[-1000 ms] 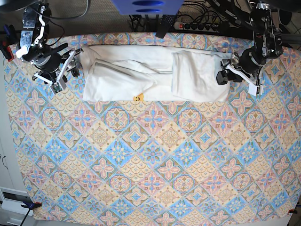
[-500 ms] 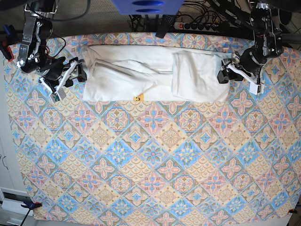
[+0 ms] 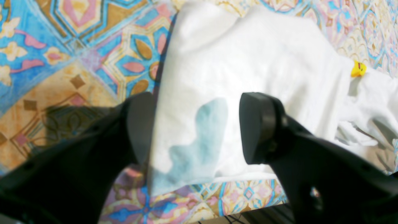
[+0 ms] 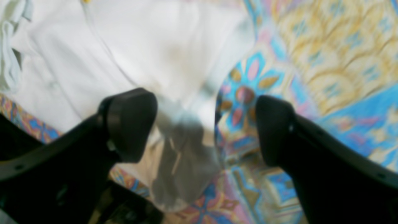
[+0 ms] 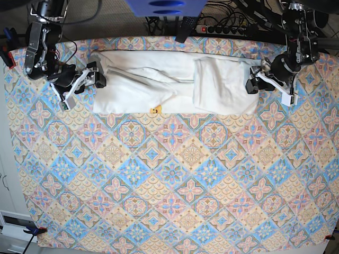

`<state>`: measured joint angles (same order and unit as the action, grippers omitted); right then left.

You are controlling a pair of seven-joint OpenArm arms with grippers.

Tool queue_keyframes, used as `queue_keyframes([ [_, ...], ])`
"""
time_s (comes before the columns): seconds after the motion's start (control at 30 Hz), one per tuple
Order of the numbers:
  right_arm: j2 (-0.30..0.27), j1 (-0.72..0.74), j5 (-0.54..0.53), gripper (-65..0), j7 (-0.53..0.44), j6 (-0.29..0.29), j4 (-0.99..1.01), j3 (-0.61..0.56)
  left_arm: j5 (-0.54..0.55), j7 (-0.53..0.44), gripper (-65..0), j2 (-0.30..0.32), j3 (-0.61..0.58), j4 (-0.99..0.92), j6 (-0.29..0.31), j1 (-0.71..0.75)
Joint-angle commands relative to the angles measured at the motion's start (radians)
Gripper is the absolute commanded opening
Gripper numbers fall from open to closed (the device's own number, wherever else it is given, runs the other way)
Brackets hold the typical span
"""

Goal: Fold the T-shirt properly
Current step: 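Grasp the strip's other end with the right gripper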

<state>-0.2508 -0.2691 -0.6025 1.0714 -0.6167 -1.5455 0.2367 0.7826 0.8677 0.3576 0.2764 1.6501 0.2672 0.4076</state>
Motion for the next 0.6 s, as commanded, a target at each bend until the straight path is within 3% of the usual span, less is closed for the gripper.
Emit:
queue_keyframes([
  [0.0,-0.003,0.006,-0.018,-14.0,-0.012,-0.004,-0.003,0.006,0.013,-0.014,-22.6,0.013,0.004,0.012,0.008,-0.002],
  [0.57,0.064,0.038,-0.018,-14.0,-0.013,-0.004,0.130,-0.024,0.013,-0.014,-22.6,0.013,0.004,0.012,0.008,-0.002],
])
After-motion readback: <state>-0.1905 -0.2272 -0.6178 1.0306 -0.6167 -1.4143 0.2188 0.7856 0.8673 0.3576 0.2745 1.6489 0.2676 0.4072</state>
